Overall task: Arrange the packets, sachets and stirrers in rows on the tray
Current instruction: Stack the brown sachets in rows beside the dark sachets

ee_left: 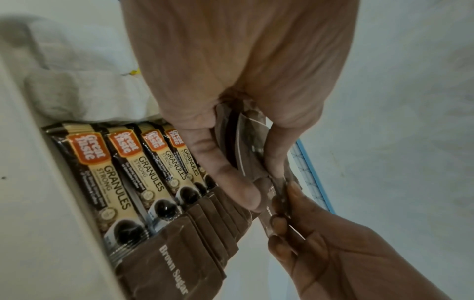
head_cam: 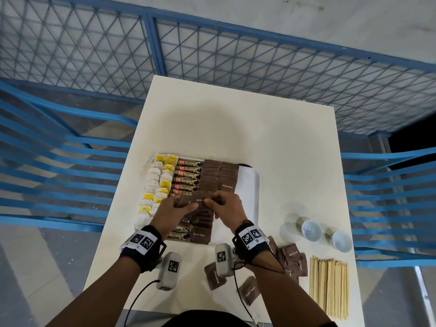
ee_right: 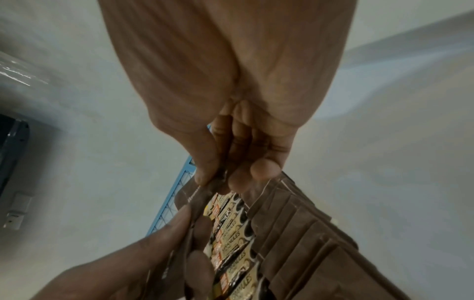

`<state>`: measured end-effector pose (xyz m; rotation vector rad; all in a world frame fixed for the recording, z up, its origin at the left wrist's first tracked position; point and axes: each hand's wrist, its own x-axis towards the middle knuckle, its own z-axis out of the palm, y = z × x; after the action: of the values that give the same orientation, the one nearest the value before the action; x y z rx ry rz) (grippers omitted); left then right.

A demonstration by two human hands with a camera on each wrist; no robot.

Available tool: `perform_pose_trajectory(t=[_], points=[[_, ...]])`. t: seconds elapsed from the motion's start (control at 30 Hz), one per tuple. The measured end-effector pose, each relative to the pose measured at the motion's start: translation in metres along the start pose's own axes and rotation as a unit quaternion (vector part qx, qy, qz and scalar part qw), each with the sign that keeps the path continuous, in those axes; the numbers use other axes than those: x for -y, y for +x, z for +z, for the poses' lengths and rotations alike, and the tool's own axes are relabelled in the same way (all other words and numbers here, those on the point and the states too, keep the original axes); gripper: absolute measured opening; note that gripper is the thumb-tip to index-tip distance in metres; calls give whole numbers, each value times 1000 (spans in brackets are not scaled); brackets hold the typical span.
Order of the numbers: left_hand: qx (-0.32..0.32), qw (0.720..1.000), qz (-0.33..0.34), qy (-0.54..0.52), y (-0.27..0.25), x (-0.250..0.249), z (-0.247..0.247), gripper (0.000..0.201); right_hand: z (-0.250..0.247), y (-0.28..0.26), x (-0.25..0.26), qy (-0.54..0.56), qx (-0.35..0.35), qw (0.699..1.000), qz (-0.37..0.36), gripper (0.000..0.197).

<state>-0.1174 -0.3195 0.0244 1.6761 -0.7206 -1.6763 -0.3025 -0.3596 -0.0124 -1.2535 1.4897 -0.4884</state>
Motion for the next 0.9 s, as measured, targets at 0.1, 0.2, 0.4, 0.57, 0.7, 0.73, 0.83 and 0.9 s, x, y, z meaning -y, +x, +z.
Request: perform_pose_trajectory(t=[0.1, 0.2, 0.4, 0.57, 0.7, 0.73, 0.83, 0.9], points=[[3, 1000, -15, -12, 4, 3, -2, 18, -9, 4, -6, 11, -54, 998, 14, 13], [8, 999, -30, -15, 7, 6, -6, 28, -23, 12, -12, -1, -143, 988, 63, 17], [11, 1000, -27, 1, 10, 7, -15, 28, -28, 16, -17, -43, -213, 971, 98, 14], [12, 1000, -26, -4, 12, 7, -21, 28, -28, 19, -13, -23, -211, 970, 116, 16], [12, 999, -30, -6, 14, 6, -24, 28, -27, 18, -9, -7, -213, 970, 114, 27], [12, 999, -31, -6, 14, 6, -25, 28, -27, 18, -9, 1, -212, 970, 115, 28], [12, 999, -33, -8, 13, 5, -25, 28, -27, 21, -10, 7, -210, 971, 118, 30], [13, 999, -31, -8, 14, 4, -24, 28, -28, 22, -9, -5, -208, 971, 119, 32]])
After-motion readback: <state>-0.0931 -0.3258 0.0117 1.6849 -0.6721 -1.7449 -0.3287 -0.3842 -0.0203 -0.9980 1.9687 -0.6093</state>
